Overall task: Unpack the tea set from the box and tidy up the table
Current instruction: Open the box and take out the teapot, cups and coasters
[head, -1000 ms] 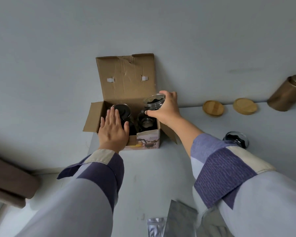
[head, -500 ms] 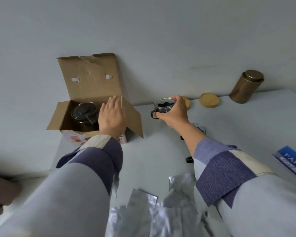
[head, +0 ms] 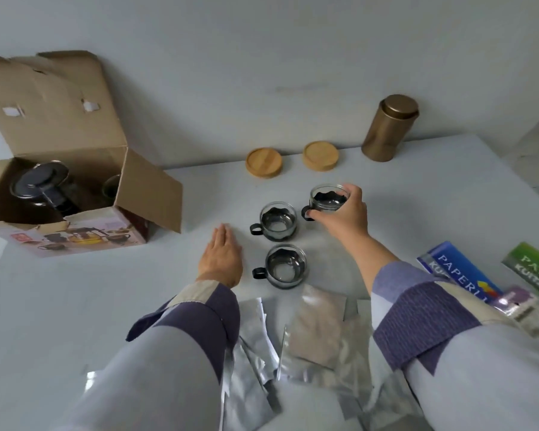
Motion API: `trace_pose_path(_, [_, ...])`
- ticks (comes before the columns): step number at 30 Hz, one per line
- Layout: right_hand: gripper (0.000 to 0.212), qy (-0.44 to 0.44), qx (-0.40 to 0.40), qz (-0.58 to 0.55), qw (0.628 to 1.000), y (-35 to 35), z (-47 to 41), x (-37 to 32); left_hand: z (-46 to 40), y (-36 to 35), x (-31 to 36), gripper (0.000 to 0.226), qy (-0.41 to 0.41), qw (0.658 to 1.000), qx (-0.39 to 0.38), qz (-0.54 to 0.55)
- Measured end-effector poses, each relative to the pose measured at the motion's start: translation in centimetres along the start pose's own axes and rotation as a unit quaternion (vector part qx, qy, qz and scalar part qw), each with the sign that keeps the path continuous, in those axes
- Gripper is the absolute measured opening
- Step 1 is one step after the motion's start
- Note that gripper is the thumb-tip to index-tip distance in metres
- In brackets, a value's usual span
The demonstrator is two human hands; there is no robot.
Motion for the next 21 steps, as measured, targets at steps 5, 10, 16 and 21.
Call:
trace_pose_path(5, [0.088, -0.010, 0.020, -0.002, 1.000, 0.4, -2.2, 3.2, -0.9, -1.6, -0.7, 0.061, 0.016, 0.998, -0.029, -0.053])
trace_pose_path(10, [0.089, -0.010, 0.055, -0.036, 0.998, 0.0, -2.8, 5.2, -1.0, -1.9, -0.6, 0.060, 0.022, 0.997, -0.026, -0.064])
trace_pose_path(16, [0.096, -0.001, 0.054, -0.037, 0.998, -0.1, -2.9, 6.0, -1.0, -2.0, -0.7, 0.059, 0.026, 0.996, -0.025, -0.076])
trace_pose_path(21, [0.111, -0.032, 0.003, 0.006, 0.999, 0.3, -3.1, 6.2, -0.9, -1.9, -0.8, 0.060, 0.024, 0.997, -0.025, -0.070])
Point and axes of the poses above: each hand's wrist, its own z-axis away from the middle knuckle, its own y-axis out of the back of the hand, x = y × z, the point moved 6 cm from there along -z, towards the middle knuckle, and after that the axes turned 11 degrees about -y, right-handed, at the moved point
